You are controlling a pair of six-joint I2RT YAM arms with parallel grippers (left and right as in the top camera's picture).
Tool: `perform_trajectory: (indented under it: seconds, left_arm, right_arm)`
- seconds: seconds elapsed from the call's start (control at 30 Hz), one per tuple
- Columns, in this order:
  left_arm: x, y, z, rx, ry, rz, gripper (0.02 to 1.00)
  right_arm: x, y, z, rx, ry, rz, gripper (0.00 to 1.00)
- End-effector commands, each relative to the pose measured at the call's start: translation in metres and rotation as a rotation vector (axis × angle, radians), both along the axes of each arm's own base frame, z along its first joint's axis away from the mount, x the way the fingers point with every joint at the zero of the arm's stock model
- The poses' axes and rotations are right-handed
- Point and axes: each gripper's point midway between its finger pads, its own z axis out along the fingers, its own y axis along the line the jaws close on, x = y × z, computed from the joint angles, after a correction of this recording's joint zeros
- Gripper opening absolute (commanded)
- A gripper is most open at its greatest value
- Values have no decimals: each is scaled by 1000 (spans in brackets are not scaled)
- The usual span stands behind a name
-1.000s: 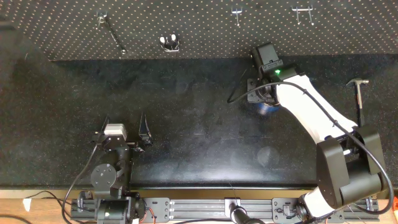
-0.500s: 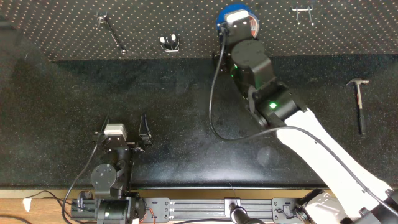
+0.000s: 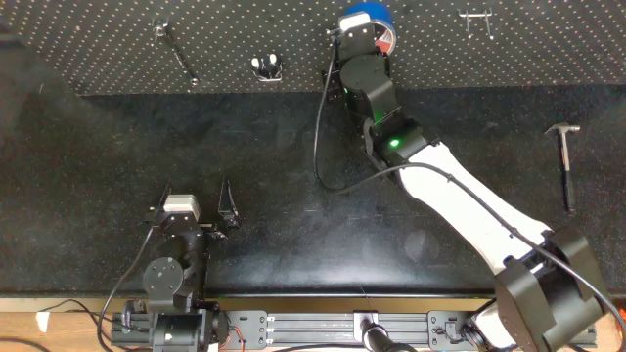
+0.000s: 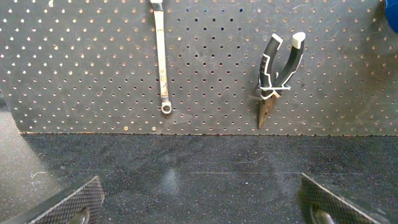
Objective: Place Tools Onto Pegboard
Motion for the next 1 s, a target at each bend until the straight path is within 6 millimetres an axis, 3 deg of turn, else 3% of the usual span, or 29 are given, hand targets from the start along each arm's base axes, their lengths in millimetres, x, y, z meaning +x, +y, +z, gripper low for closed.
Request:
perform_trajectory:
  seconds: [0.03, 0.07, 0.1, 0.13, 0.53, 0.67, 0.73, 0.77, 0.93, 1.0]
  left_arm:
    - [0, -2, -1, 12, 2, -12, 996]
    - [0, -2, -1, 12, 2, -12, 996]
    - [0, -2, -1, 12, 2, -12, 996]
    - [0, -2, -1, 12, 2, -12, 996]
    - [0, -2, -1, 12, 2, -12, 996]
    - [0, -2, -1, 12, 2, -12, 996]
    - [0, -2, -1, 12, 2, -12, 996]
    - [0, -2, -1, 12, 2, -12, 998]
    - [0, -2, -1, 12, 2, -12, 996]
    - [0, -2, -1, 12, 2, -12, 996]
  right_arm:
    - [5, -1, -2, -13, -8, -7, 154]
    - [4, -1, -3, -15, -5, -5, 165]
    - [4, 0, -3, -15, -2, 1, 257]
    - [3, 0, -4, -16, 1, 2, 283]
    - [-25, 13, -12, -33, 113, 131, 286]
    - [-53, 0, -19, -72, 226, 150, 406]
    - [-78, -22, -29, -103, 348, 120, 730]
    - [-93, -40, -36, -106, 430, 80, 985]
    - [-179, -161, -58, -172, 808, -177, 980]
    - [-184, -202, -51, -121, 823, -299, 980]
